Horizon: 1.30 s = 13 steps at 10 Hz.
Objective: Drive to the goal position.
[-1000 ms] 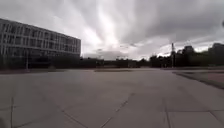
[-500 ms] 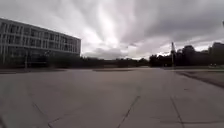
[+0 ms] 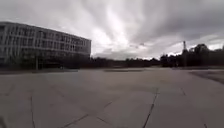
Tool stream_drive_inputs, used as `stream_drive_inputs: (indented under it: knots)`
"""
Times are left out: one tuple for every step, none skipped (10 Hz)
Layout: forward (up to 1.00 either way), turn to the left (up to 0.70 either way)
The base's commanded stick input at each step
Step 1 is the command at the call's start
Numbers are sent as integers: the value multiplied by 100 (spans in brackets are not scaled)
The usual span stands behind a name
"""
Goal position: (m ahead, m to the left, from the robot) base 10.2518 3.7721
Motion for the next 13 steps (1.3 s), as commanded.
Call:
stream_drive_inputs:
  knots:
    - [70, 0]
    - [70, 0]
    - [70, 0]
    - [70, 0]
    - [70, 0]
    - [70, 0]
    - [70, 0]
    - [70, 0]
    - [70, 0]
    - [70, 0]
    - [70, 0]
    - [70, 0]
    - [70, 0]
